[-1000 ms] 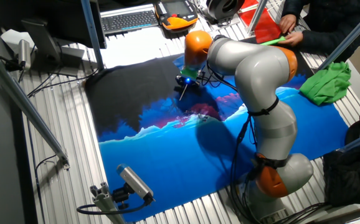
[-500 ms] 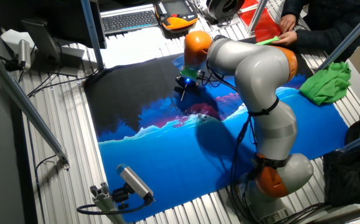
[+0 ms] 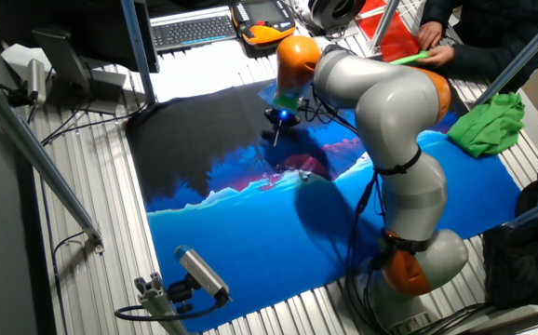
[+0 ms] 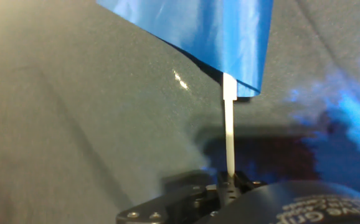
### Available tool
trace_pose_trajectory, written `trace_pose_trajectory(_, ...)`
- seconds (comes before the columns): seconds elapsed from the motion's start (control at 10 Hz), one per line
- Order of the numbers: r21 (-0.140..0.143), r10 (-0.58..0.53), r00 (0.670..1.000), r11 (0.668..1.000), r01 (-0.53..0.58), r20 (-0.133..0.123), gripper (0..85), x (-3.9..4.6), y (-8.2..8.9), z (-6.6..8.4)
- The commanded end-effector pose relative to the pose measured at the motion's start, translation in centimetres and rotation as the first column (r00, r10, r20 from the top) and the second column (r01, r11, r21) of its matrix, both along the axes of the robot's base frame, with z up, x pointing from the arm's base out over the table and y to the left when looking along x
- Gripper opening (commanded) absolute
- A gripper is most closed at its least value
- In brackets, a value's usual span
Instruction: Wave the flag
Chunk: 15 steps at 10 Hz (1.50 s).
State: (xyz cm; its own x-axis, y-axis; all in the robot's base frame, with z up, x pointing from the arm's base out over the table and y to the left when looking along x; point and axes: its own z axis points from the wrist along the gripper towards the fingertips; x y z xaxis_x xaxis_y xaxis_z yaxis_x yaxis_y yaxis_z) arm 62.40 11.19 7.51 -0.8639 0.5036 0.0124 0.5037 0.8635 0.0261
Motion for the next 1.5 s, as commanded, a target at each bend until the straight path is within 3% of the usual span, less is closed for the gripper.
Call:
trace_pose_trajectory(0.0,0.009,0.014,1.000,1.000,-0.014,-0.005,0.0,-0.16,-0.3,1.1)
trace_pose_trajectory(0.1,0.035,0.026,1.000,0.999,-0.026,-0.010,0.0,-0.48,-0.9,2.8)
trace_pose_trajectory(0.3,0.027,0.065,0.998,0.998,-0.064,-0.013,0.0,-1.28,-2.0,5.4)
trace_pose_trajectory(0.5,0.062,0.090,0.996,0.994,-0.089,-0.011,0.0,-1.94,-3.6,8.2)
trace_pose_trajectory(0.7,0.068,0.123,0.992,0.990,-0.122,-0.017,0.0,-2.47,-5.5,11.1)
trace_pose_trajectory(0.9,0.091,0.152,0.988,0.985,-0.148,-0.031,0.0,-3.13,-7.7,14.4)
trace_pose_trajectory(1.1,0.066,0.172,0.985,0.983,-0.170,-0.023,0.0,-3.89,-8.1,15.1)
trace_pose_trajectory(1.3,0.090,0.162,0.987,0.983,-0.160,-0.016,0.0,-4.02,-8.1,15.2)
trace_pose_trajectory(1.4,0.079,0.150,0.988,0.986,-0.148,-0.018,0.0,-4.02,-8.1,15.2)
